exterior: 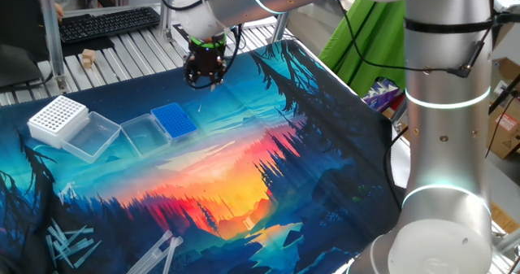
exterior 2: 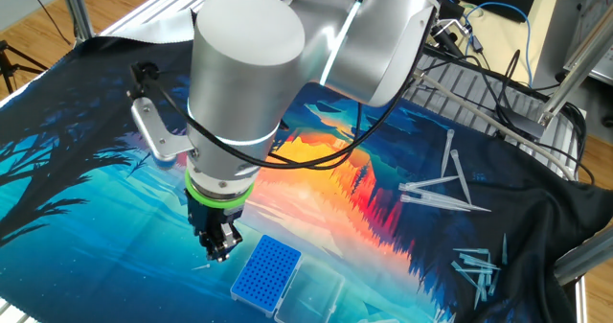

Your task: Insert a small pipette tip into the holder for small pipette tips

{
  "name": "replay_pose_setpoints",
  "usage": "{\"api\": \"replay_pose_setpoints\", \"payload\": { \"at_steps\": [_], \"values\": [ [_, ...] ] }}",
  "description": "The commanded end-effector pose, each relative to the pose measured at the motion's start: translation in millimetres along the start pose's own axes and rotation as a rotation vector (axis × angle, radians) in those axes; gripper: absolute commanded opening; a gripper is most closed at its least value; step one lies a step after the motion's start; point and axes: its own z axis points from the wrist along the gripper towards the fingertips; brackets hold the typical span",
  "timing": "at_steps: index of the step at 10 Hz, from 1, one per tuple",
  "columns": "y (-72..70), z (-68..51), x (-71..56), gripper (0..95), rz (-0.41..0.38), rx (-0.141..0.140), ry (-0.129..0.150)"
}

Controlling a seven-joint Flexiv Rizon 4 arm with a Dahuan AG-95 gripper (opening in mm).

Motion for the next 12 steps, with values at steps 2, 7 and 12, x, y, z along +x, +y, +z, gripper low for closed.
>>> {"api": "replay_pose_setpoints", "payload": {
  "at_steps": [2,7,12],
  "values": [
    [1.0,0.9,-0.4,38.0,-0.152,0.004,0.02],
    [1.1,1.4,-1.1,38.0,0.227,0.004,-0.013],
    [-1.9,4.9,-1.8,38.0,0.488,-0.03,0.01]
  ]
}}
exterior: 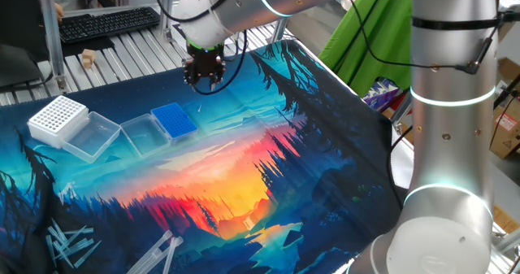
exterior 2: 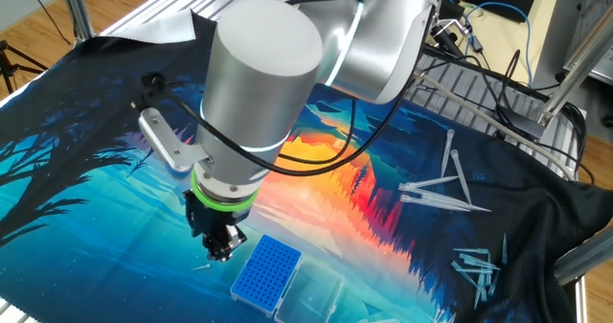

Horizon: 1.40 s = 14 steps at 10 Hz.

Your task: Insert a small pipette tip into the holder for small pipette tips

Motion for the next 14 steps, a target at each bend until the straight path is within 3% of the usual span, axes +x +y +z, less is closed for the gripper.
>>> {"api": "replay_pose_setpoints", "payload": {
  "at_steps": [1,3,7,14],
  "values": [
    [-3.8,3.5,0.1,38.0,0.518,-0.061,0.064],
    [-3.8,7.0,0.8,38.0,0.545,-0.072,0.075],
    [-2.9,20.8,3.3,38.0,0.525,-0.076,0.076],
    [-2.2,33.6,2.7,38.0,0.488,-0.067,0.06]
  ]
}}
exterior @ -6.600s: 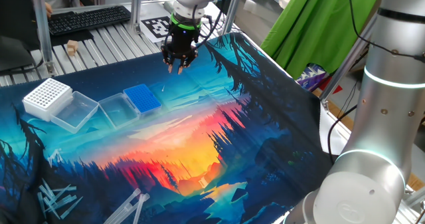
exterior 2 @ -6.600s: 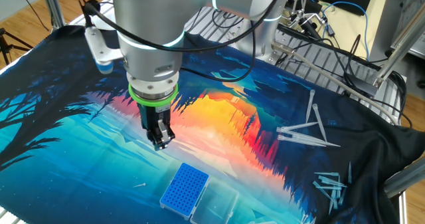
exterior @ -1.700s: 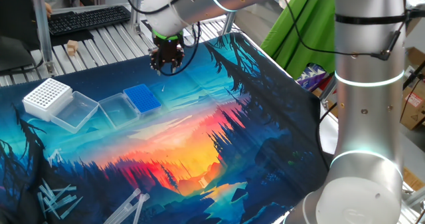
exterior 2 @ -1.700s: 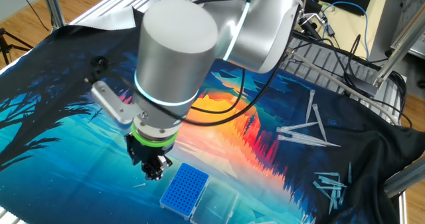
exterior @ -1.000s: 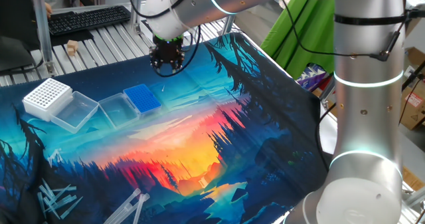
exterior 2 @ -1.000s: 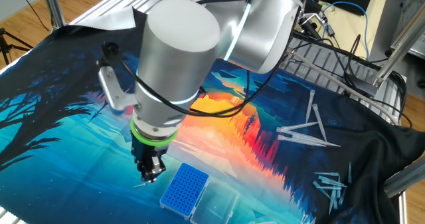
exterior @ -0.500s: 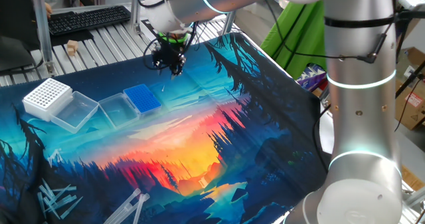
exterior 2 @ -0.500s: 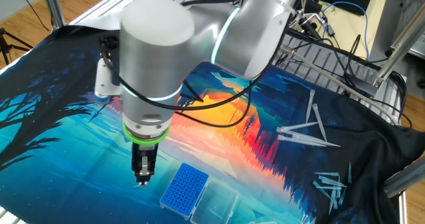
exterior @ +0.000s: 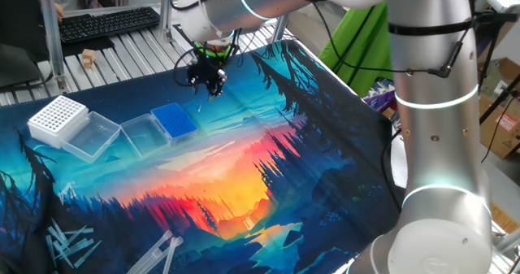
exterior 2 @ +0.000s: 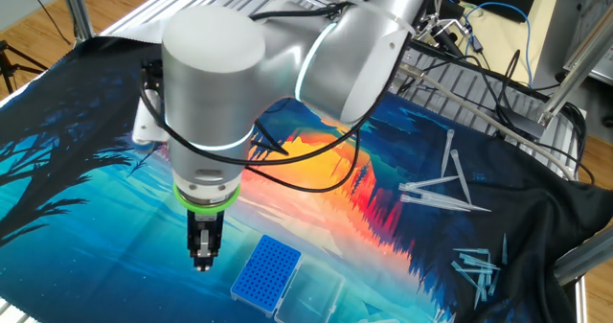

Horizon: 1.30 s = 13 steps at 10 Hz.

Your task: Insert a small pipette tip into the holder for small pipette tips

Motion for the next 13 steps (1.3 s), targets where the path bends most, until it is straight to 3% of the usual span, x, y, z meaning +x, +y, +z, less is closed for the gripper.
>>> {"api": "replay_pose_setpoints", "payload": {
  "at_steps": [1,4,6,13],
  "values": [
    [-1.7,3.5,0.6,38.0,-0.071,0.011,-0.035],
    [-2.7,8.5,1.7,38.0,-0.087,0.02,-0.091],
    [-2.7,8.5,1.9,38.0,-0.089,0.008,-0.123],
    [-5.1,10.3,6.9,38.0,-0.094,-0.018,-0.149]
  ]
}}
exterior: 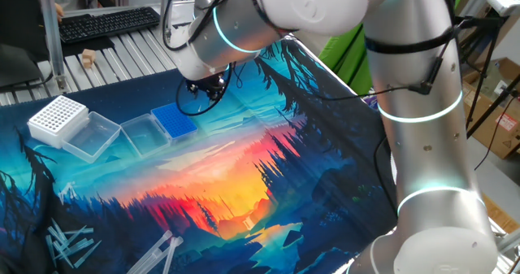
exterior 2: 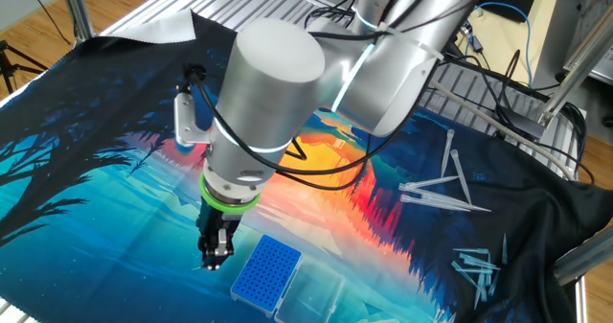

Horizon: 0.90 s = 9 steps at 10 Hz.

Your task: Insert a small pipette tip into the holder for small pipette tips

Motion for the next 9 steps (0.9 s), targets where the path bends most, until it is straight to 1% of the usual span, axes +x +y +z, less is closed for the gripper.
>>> {"api": "replay_pose_setpoints", "payload": {
  "at_steps": [1,3,6,8,9],
  "values": [
    [-1.2,-0.9,3.4,38.0,-0.002,0.001,0.004],
    [-2.6,-1.0,7.4,38.0,-0.004,0.001,0.005],
    [-2.5,-1.1,9.6,38.0,-0.007,0.001,-0.001],
    [-2.6,-0.8,9.8,38.0,-0.011,-0.003,-0.018],
    [-2.7,-0.5,10.0,38.0,-0.012,-0.013,-0.028]
  ]
}}
